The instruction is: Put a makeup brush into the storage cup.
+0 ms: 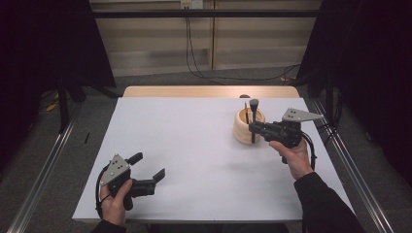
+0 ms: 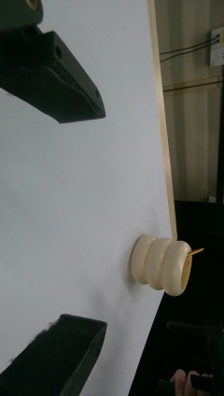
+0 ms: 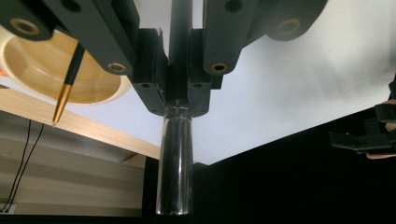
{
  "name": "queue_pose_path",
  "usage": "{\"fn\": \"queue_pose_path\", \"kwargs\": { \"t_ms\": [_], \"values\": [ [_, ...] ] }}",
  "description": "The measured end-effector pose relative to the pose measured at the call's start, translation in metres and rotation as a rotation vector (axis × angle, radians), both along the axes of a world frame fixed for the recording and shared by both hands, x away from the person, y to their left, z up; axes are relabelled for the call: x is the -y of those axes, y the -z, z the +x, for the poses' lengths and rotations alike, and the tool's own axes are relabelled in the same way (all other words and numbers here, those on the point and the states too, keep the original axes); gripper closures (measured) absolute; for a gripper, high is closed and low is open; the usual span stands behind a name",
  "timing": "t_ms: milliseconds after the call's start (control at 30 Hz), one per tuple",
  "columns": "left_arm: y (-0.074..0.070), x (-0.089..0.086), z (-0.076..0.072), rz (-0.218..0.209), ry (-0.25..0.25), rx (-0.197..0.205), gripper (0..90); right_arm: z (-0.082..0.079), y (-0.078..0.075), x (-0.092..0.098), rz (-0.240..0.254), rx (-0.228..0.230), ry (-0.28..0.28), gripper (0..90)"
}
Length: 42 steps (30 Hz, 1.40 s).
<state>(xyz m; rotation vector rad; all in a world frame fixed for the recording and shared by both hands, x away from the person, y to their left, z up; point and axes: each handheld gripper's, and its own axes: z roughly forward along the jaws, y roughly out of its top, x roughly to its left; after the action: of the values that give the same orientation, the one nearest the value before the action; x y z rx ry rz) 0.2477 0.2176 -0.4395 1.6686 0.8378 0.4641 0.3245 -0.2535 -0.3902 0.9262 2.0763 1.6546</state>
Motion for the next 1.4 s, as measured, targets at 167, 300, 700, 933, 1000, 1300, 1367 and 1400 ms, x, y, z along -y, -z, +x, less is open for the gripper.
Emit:
{"fn": "queue_pose_path", "kwargs": {
  "t_ms": [167, 300, 700, 933, 1000, 1300, 1367, 1400],
  "values": [
    [0.0, 0.0, 0.0, 0.004, -0.004, -0.001, 1.2, 0.008, -0.007, 0.005, 0.005, 0.006, 0.023, 79.5],
    [0.0, -0.001, 0.0, 0.003, -0.007, 0.003, 1.1, 0.014, -0.009, 0.006, -0.001, 0.012, 0.047, 79.4],
    [0.0, -0.002, 0.0, 0.001, 0.008, -0.001, 1.1, 0.036, -0.014, 0.008, -0.028, 0.01, 0.069, 79.4],
    [0.0, -0.002, 0.0, 0.004, 0.0, 0.001, 1.0, 0.05, -0.018, 0.006, -0.034, 0.004, 0.083, 79.4],
    [0.0, -0.003, 0.0, 0.006, -0.002, 0.003, 1.0, 0.053, -0.019, 0.004, -0.032, 0.006, 0.079, 79.3],
    [0.0, -0.004, 0.0, -0.001, 0.008, 0.002, 1.0, 0.066, -0.016, 0.001, -0.047, -0.009, 0.1, 79.3],
    [0.0, -0.004, 0.0, 0.001, 0.0, -0.002, 1.0, 0.067, -0.015, 0.001, -0.049, -0.011, 0.105, 79.3],
    [0.001, -0.004, 0.001, -0.003, -0.001, -0.002, 1.0, 0.067, -0.014, 0.001, -0.047, -0.017, 0.098, 79.3]
  ]
}}
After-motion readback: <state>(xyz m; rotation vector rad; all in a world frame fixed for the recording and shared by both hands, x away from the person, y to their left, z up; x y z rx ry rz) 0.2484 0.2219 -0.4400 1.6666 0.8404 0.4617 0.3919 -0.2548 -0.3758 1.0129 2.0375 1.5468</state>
